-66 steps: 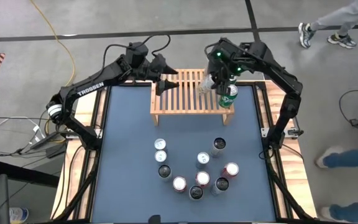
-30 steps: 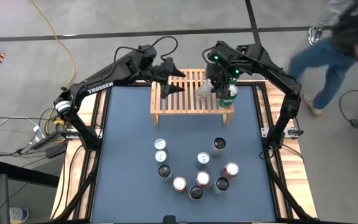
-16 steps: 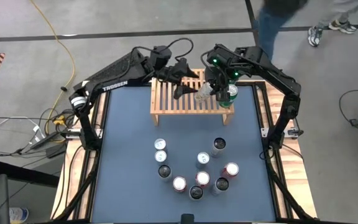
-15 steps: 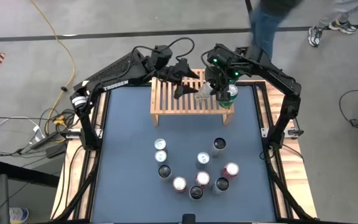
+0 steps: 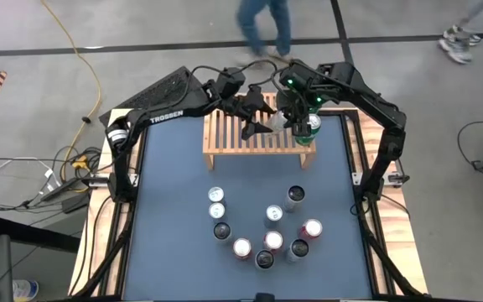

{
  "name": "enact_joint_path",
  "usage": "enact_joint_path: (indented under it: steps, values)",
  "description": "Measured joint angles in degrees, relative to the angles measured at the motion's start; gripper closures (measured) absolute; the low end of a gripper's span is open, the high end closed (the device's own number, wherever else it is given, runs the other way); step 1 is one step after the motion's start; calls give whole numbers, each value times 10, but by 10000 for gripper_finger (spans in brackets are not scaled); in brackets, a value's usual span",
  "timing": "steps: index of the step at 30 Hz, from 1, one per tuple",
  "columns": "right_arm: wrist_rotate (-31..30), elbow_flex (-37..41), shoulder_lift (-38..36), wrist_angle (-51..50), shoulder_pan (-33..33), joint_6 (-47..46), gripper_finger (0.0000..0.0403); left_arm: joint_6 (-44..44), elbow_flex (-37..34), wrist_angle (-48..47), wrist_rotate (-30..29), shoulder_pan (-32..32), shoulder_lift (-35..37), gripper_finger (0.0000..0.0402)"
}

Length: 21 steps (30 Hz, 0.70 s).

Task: Place canned beverage on shelf
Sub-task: Put the left white-yellow soda can on the shelf aligned with the other white-yellow soda can

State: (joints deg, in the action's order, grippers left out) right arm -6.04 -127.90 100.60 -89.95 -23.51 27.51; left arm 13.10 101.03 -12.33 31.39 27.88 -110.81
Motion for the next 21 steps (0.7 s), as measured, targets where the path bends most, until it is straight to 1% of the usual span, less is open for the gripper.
enact_joint_path:
  steps: [3,7,14,21]
  values:
    - [3,0,0,1,1,1,229,0,0,-2,-18,-1,0,75]
    - [13,0,0,9,3,12,229,8,0,2,-17,-5,0,93]
    - [17,1,0,16,2,13,229,6,0,5,-33,-13,-9,125]
    - [17,1,1,14,1,18,229,-11,0,24,-43,-16,-18,137]
